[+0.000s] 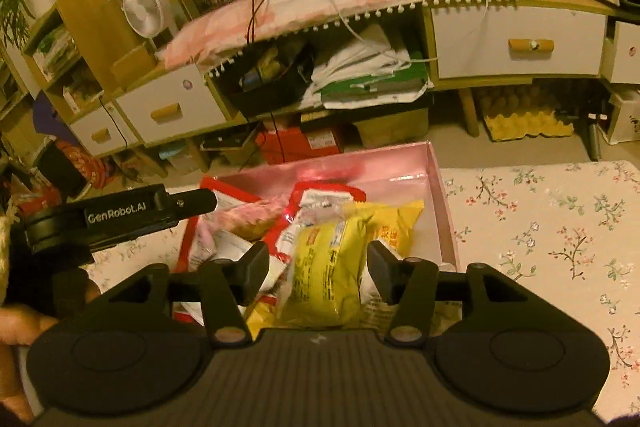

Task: Organize snacks
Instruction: 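Open both tools to release the packets into the box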

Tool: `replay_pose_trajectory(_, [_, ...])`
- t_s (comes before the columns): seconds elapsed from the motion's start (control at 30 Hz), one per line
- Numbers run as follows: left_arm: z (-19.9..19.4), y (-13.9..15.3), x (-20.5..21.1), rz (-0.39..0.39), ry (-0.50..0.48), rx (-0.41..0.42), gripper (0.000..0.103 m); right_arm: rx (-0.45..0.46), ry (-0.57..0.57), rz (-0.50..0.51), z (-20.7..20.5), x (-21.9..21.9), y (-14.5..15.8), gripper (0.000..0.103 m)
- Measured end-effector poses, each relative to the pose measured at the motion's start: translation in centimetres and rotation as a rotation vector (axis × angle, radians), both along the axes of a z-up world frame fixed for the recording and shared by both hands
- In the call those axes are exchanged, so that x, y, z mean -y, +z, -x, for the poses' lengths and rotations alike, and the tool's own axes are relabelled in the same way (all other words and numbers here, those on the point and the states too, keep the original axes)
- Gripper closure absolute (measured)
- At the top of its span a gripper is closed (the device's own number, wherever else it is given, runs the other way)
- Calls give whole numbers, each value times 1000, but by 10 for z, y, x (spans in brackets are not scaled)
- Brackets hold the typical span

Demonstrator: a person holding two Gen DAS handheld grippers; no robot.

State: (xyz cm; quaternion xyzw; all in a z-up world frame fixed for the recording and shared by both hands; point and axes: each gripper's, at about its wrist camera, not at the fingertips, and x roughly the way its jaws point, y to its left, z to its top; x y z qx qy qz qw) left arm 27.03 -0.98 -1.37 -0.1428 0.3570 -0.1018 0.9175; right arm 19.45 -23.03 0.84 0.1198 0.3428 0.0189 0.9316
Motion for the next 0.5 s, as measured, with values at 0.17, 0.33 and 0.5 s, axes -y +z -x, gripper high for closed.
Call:
replay_pose_trajectory(0.17, [3,9,-12,38,14,-4,42,-2,-6,-11,5,2,5,52])
replay_pose_trajectory(0.33, [11,15,-18,46,19,-44,42,-14,-3,30,14,0,10,52])
replay_pose_trajectory(0.5, [29,20,-21,-8,-3,-67,40,-32,-1,26,28,-5,14,52])
